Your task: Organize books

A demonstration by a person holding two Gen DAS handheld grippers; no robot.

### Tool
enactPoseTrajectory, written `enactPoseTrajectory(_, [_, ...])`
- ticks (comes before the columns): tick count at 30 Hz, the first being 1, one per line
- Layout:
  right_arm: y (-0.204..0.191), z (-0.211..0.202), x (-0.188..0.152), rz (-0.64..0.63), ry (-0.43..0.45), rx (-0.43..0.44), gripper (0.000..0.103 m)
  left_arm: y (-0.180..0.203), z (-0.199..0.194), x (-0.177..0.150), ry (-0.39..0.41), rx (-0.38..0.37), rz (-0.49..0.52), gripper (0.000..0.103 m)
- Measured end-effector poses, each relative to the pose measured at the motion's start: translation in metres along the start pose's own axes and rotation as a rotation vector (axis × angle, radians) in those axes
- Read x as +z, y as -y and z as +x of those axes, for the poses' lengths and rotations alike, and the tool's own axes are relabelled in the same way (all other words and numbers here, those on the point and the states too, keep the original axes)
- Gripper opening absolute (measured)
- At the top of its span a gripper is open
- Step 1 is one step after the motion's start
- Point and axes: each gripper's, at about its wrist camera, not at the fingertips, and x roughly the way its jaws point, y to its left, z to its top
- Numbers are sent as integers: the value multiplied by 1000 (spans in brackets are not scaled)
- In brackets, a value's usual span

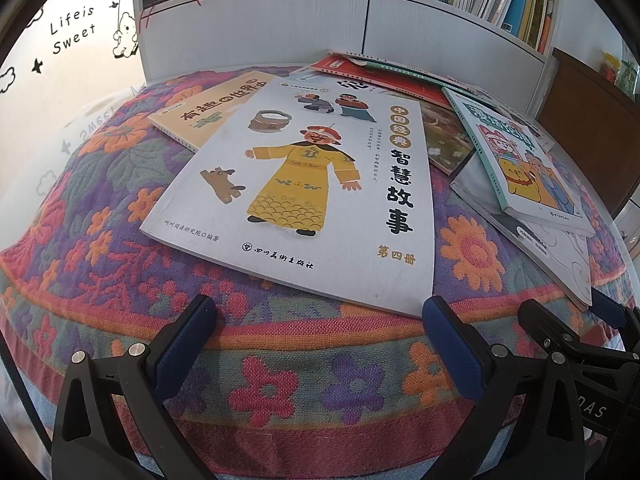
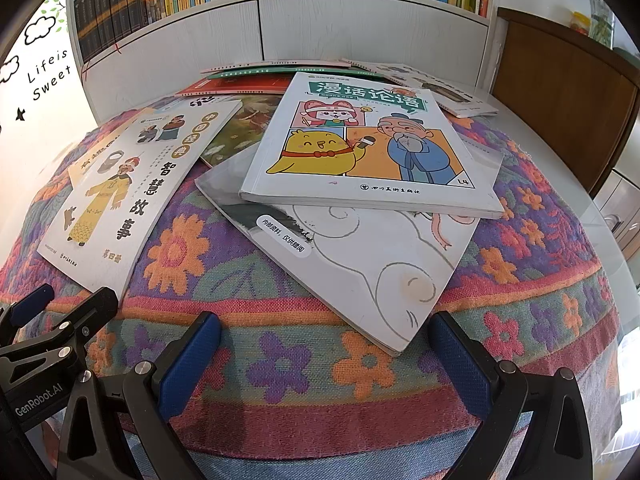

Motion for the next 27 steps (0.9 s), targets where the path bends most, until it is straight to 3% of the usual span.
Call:
enactPoseTrajectory(7, [-1,0,-2,2,-4,-2,103,0,0,0,-7,-4,13,103])
enactPoseTrajectory(15, [-2,5,3,-14,-26,2,103,5,13,17,-172,-6,82,103])
enactPoseTrajectory(27, [0,10,10,7,-96,-10,103,3,22,28,-239,-24,117,103])
